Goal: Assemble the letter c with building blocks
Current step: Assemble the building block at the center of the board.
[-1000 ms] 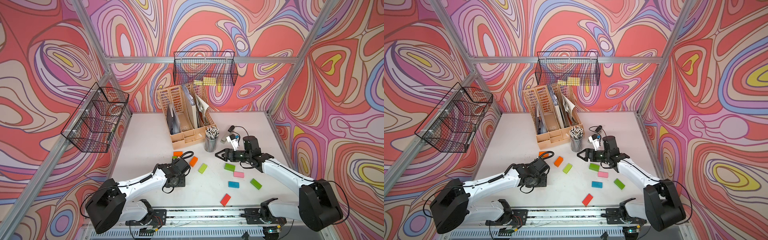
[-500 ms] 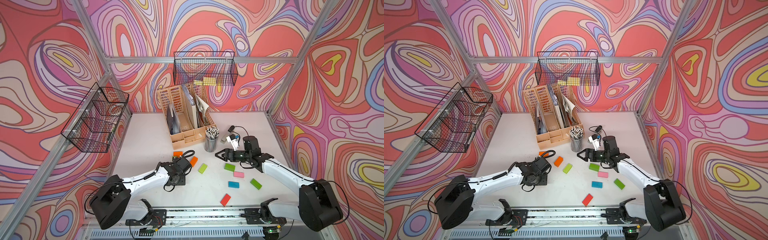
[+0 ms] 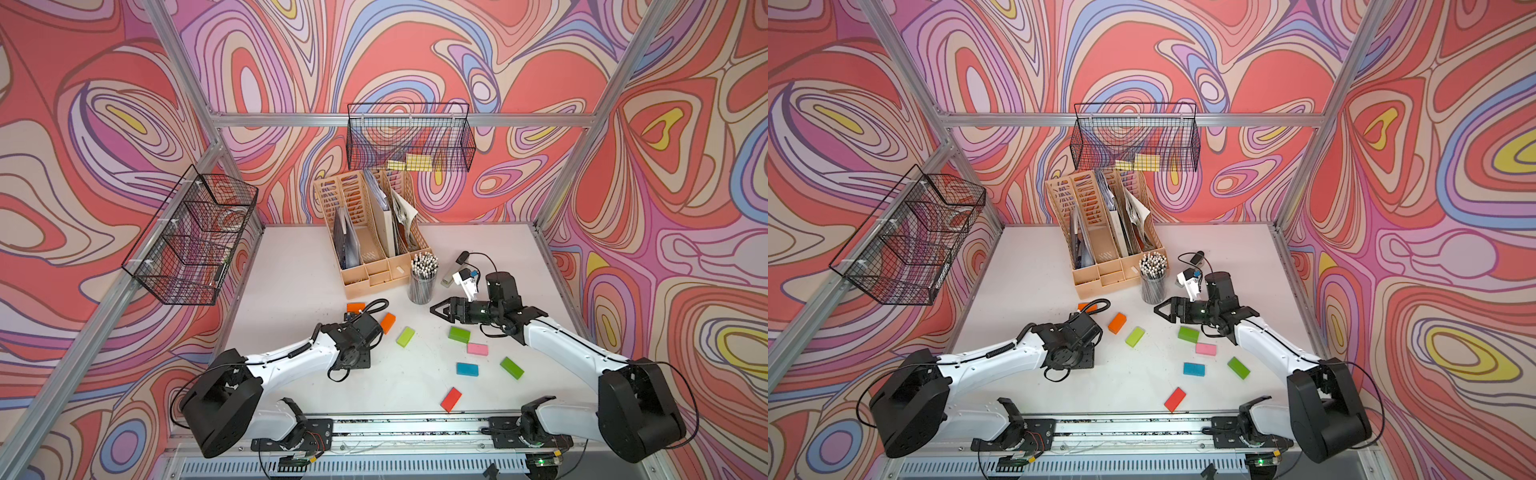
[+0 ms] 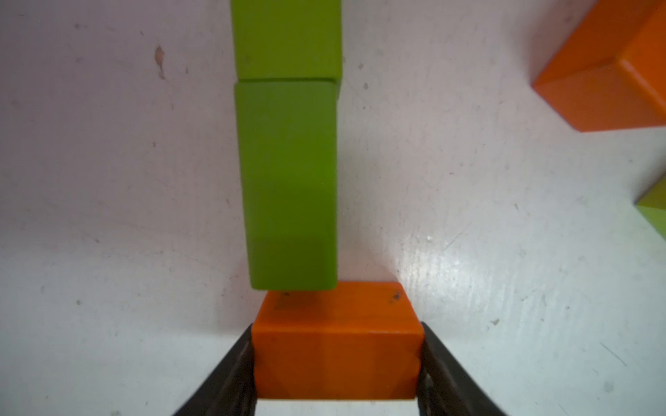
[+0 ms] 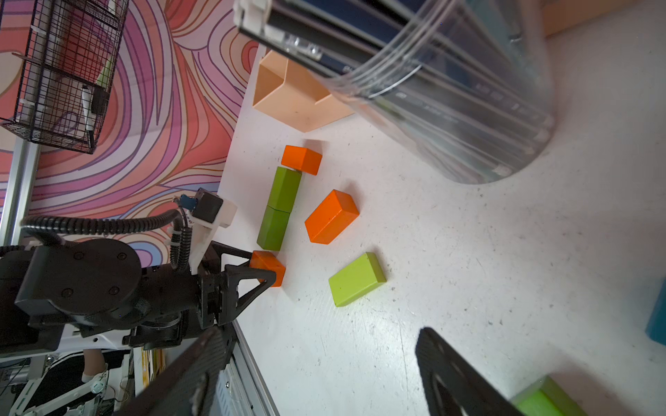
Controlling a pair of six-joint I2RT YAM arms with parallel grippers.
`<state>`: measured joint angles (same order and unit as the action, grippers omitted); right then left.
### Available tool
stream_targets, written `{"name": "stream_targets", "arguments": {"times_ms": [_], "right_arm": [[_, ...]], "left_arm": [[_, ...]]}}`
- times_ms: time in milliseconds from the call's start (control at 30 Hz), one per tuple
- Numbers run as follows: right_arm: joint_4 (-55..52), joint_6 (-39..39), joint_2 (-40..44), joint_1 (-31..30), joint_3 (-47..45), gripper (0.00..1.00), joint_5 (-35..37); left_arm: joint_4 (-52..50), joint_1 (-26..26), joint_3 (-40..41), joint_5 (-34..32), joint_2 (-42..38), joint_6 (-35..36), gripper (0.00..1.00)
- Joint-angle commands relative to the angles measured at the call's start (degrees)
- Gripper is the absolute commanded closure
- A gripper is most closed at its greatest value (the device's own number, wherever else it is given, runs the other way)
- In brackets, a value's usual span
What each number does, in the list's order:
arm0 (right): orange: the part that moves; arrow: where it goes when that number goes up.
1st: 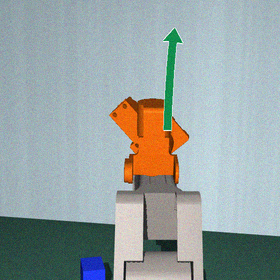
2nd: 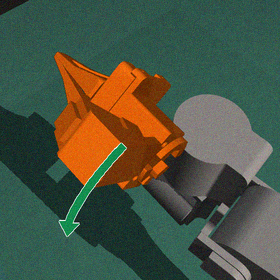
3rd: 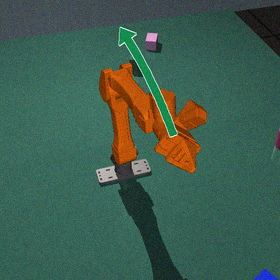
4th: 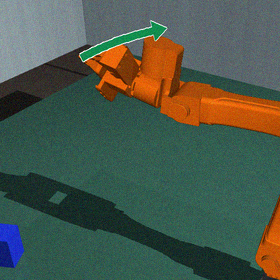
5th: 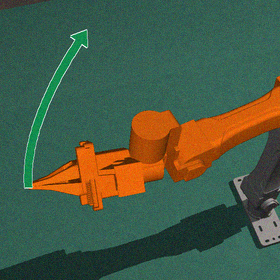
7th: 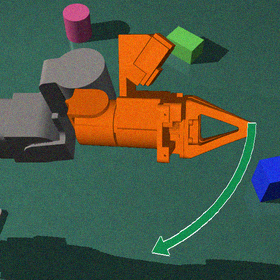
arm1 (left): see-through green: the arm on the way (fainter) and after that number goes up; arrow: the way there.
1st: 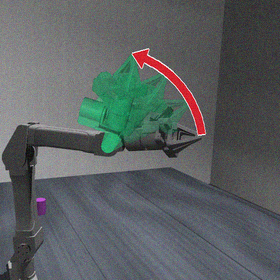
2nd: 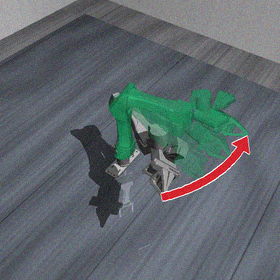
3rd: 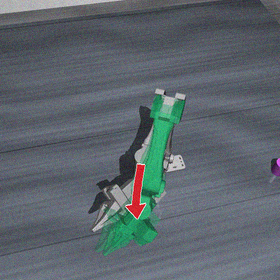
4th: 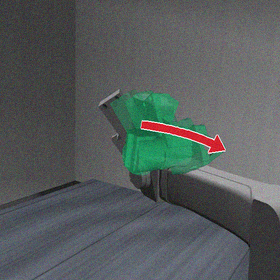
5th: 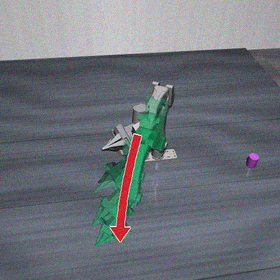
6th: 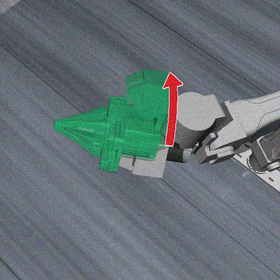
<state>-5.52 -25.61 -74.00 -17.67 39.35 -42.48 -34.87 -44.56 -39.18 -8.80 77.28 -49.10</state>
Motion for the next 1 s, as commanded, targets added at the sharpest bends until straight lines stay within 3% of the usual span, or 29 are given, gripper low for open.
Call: {"name": "stream_targets", "arguments": {"times_ms": [0, 967], "right_arm": [[0.5, 0.2, 0.7, -0.2, -0.7, 0.12, -0.3], [0.3, 0.5, 0.8, -0.2, -0.7, 0.12, -0.1]], "left_arm": [[0.6, 0.4, -1.3, -0.3, 0.9, -0.5, 0.39], [1.6, 1.1, -0.3, -0.4, 0.9, -3.7, 0.36]]}}
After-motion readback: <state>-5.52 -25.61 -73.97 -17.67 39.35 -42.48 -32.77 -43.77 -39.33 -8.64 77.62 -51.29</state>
